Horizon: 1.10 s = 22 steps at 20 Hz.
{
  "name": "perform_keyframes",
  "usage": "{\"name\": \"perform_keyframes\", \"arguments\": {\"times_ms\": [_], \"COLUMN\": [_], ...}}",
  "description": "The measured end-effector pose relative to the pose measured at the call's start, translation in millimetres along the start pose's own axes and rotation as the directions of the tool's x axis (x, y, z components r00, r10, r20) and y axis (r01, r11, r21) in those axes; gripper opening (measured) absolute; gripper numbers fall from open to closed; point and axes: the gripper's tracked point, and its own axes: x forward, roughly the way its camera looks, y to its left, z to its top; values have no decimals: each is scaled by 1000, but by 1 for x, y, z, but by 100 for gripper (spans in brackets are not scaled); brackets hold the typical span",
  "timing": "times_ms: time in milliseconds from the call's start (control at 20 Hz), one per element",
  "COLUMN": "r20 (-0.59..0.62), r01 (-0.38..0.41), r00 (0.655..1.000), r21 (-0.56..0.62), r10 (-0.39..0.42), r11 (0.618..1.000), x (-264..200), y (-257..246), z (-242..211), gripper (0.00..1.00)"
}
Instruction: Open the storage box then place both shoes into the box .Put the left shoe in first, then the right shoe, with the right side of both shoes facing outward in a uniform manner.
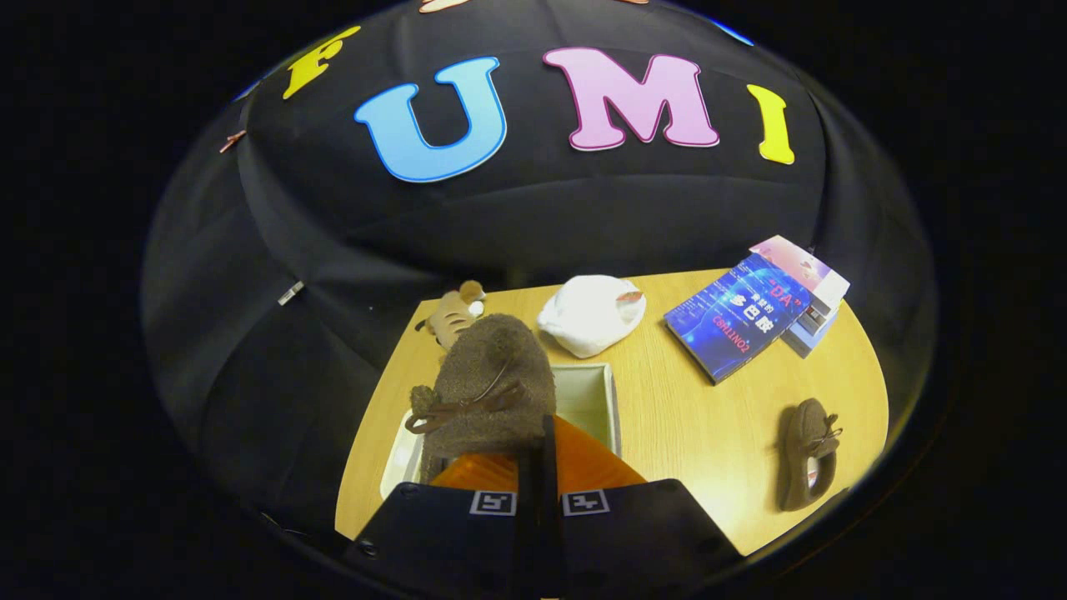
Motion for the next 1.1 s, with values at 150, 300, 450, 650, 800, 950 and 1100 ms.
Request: {"name": "perform_keyframes", "arguments": {"times_ms": [150, 300, 450, 650, 800, 950, 1100], "r20": [-41, -85, -101, -123, -134, -144, -129], "r01": [48, 88, 87, 48, -3, -20, -47], "r00": [998, 993, 991, 992, 991, 989, 990], "r21": [28, 46, 45, 83, 68, 71, 82], "r10": [-47, -84, -83, -37, 12, 30, 58], "r11": [998, 995, 995, 995, 998, 997, 996], "x": [27, 46, 60, 72, 74, 71, 65], "y": [9, 13, 26, 43, 59, 60, 60], "z": [-29, -56, -72, -87, -94, -96, -88], "gripper": [5, 6, 5, 25, 71, 90, 91]}}
